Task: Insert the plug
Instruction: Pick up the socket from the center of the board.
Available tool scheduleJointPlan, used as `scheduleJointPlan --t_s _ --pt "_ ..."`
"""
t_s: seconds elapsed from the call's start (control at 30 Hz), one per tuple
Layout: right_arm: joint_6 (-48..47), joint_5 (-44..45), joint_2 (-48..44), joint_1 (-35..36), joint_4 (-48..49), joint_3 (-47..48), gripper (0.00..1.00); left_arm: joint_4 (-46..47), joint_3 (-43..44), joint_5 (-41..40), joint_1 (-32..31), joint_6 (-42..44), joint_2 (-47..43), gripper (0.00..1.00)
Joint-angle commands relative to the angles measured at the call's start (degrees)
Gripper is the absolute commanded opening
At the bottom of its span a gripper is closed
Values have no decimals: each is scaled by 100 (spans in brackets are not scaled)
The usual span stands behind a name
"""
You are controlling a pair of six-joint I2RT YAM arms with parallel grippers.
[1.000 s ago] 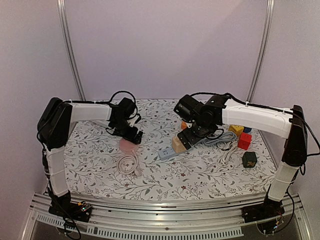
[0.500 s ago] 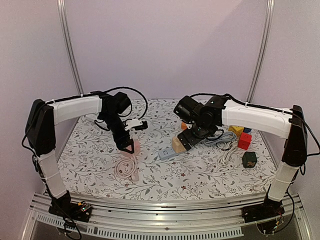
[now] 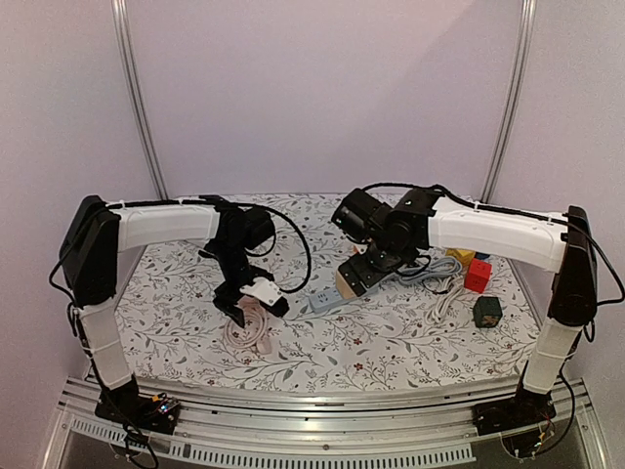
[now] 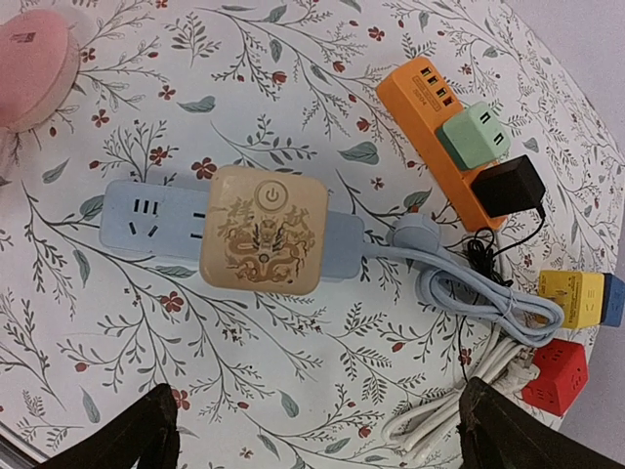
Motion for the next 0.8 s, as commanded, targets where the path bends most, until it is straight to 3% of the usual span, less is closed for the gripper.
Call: scheduleJointPlan --t_s 0.0,0.2,0.47,0.63,0.77 --pt "219 -29 -250 50 147 -256 99 729 -167 -332 -213 969 419 83" --pt "345 -76 -514 59 206 -531 99 1565 -681 -731 -305 1062 532 78" --pt "405 -96 -513 76 233 -583 99 1923 -892 -938 -367 812 767 38" --pt "424 0 -625 78 245 -635 99 1918 -956 -992 -367 477 582 3" --pt "316 223 -907 65 291 -739 99 1497 -330 -703 -308 -413 287 0"
